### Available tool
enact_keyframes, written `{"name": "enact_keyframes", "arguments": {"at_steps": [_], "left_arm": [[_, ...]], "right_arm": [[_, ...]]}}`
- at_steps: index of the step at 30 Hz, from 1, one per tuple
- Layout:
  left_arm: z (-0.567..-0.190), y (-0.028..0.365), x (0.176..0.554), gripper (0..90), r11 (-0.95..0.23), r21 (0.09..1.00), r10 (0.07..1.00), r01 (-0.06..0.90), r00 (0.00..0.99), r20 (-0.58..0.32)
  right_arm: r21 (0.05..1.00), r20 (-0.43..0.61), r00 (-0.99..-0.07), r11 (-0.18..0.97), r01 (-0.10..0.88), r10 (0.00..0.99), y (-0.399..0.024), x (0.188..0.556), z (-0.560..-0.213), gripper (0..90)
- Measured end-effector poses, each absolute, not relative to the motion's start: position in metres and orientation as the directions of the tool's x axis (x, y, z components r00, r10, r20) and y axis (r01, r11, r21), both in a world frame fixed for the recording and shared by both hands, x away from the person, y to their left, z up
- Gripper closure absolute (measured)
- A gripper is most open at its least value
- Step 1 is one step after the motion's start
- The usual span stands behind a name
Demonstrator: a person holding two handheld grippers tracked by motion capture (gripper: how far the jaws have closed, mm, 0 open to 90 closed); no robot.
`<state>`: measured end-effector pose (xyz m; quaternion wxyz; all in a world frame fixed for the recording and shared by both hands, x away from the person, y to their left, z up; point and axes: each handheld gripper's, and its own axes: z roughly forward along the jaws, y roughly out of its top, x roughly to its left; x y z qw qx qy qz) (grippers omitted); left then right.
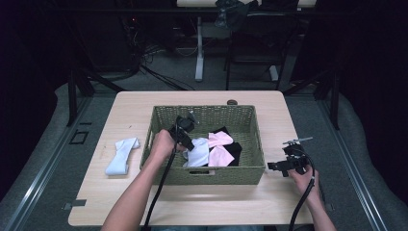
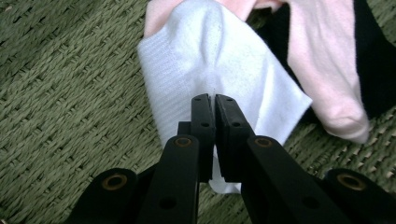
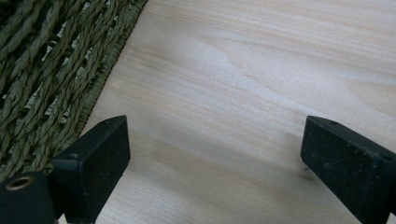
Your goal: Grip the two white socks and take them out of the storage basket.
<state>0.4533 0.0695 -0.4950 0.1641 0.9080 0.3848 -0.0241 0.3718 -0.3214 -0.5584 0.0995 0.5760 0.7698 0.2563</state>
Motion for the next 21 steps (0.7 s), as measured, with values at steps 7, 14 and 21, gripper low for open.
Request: {"name": "enact_keyframes", "arguments": {"at_steps": [7, 14, 21], "left_arm": [[-0.467, 0.079, 0.448, 87.1, -0.653, 0.315, 0.679, 0.688, 0.717, -0.158], [-0.439, 0.086, 0.443, 87.2, -0.66, 0.34, 0.674, 0.67, 0.728, -0.127], [-0.41, 0.092, 0.438, 87.2, -0.658, 0.37, 0.676, 0.656, 0.731, -0.093]], "right_arm": [[0.506, 0.142, -0.318, 0.207, 0.837, 0.937, -0.321, 0.372, -0.558, 7.9], [0.507, 0.142, -0.318, 0.208, 0.837, 0.937, -0.321, 0.372, -0.558, 7.9], [0.506, 0.142, -0.318, 0.208, 0.837, 0.937, -0.321, 0.372, -0.558, 7.9]]}}
